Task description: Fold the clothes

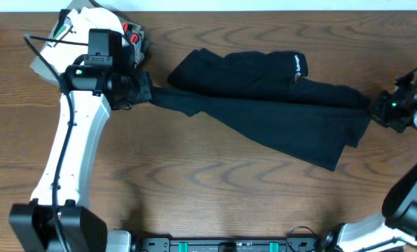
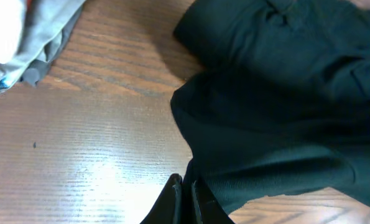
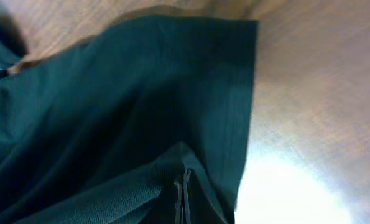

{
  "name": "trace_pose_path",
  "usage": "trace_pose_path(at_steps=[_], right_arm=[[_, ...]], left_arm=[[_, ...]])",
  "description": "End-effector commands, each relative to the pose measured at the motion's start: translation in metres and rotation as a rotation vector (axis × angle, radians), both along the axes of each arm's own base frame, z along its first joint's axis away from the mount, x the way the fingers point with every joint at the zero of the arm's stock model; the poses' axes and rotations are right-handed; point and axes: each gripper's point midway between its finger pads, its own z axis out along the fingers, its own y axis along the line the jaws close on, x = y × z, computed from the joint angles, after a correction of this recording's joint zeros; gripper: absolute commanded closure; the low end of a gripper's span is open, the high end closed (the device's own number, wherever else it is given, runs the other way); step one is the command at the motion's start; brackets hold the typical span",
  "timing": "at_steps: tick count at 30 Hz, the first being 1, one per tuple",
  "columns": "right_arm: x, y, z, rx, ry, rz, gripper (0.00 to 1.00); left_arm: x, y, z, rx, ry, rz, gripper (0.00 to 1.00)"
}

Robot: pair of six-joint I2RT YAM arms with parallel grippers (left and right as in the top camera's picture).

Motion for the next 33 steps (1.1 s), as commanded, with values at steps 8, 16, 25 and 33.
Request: trace_pose_path(at_steps=[8, 16, 25, 33], right_arm=[[0.014, 0.019, -0.019, 0.099, -0.018, 0.087, 0.44], [-0.002, 0.05, 0.002, 0.17, 0.009, 0.174, 0.55], [0.004, 0.07, -0.019, 0.051, 0.056, 0.288, 0.53], [0.015, 0.078, -0.026, 0.025, 0.033, 0.354, 0.54]], left_arm=[[0.003, -0.006, -0.037, 0.027, 0.082, -0.032, 0.94], [0.003, -0.006, -0.037, 0.027, 0.083, -0.032, 0.94], [0.002, -0.006, -0.037, 0.027, 0.085, -0.032, 0.94], [0.002, -0.006, -0.037, 0.027, 0.086, -0.032, 0.94]])
